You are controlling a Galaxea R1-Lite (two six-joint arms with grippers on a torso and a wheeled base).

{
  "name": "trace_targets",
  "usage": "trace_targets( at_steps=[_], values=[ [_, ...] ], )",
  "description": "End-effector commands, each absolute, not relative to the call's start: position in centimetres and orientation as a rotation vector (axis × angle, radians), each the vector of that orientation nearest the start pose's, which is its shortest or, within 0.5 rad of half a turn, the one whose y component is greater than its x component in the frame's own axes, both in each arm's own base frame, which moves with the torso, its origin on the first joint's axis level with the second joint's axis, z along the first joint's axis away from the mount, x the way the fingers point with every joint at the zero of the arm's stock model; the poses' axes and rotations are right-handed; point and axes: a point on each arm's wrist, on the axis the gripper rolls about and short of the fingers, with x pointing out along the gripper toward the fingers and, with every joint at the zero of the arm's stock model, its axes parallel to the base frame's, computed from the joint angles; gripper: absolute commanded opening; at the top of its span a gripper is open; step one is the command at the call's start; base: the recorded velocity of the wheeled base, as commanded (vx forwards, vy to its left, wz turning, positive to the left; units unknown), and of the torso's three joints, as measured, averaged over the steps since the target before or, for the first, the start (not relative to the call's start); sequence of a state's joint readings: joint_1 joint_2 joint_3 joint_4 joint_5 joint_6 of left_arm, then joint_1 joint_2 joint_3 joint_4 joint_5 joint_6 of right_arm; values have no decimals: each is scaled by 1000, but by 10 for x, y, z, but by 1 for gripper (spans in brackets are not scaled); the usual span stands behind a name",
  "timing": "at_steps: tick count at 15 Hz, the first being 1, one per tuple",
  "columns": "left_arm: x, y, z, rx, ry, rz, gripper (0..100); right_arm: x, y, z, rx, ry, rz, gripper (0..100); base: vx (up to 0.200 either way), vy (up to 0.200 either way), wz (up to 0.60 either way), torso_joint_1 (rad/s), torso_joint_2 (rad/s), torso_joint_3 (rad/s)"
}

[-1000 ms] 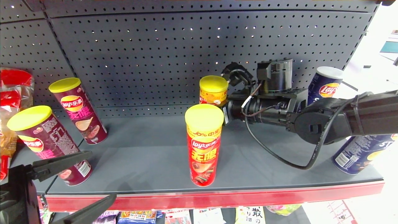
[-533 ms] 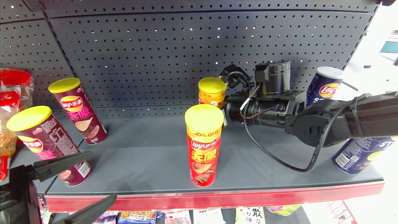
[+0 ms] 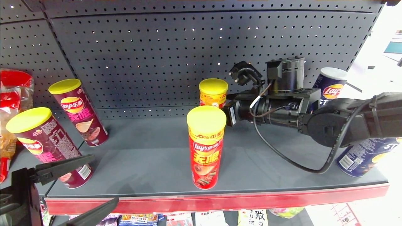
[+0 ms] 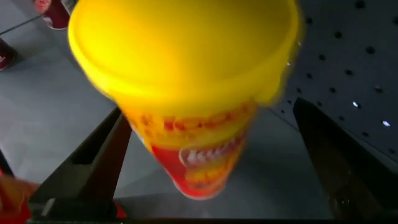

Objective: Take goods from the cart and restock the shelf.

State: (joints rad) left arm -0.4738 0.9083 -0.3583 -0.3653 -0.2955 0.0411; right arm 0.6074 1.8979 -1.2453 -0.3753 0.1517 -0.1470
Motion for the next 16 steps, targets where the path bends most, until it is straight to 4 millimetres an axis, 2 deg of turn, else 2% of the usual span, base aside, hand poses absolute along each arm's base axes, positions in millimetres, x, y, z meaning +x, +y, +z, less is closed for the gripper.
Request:
trace_targets(
  at_steps=[1,6,8,9,10,11,13,14,15,16],
  values=[
    [90,-54,190,57,178,-772,100,298,206,216,-200,218,763,100,0,0,0,0,0,0],
    [96,-57,187,58,210,-781,100,277,179,220,-187,238,727,100,0,0,0,0,0,0],
    [100,-59,185,60,232,-777,100,273,158,216,-184,259,668,100,0,0,0,0,0,0],
    [101,-59,185,61,236,-777,100,272,155,215,-186,265,647,100,0,0,0,0,0,0],
    [103,-61,183,62,252,-777,100,264,143,211,-189,284,579,100,0,0,0,0,0,0],
    [106,-62,182,63,265,-777,100,249,134,209,-178,298,562,100,0,0,0,0,0,0],
    [114,-66,179,71,296,-766,100,205,115,205,-155,309,574,100,0,0,0,0,0,0],
    [117,-67,178,73,304,-755,100,190,109,203,-155,307,587,100,0,0,0,0,0,0],
    [127,-71,176,82,341,-720,100,149,93,196,-161,282,619,100,0,0,0,0,0,0],
    [131,-73,173,86,358,-712,100,137,88,194,-162,268,628,100,0,0,0,0,0,0]
  ],
)
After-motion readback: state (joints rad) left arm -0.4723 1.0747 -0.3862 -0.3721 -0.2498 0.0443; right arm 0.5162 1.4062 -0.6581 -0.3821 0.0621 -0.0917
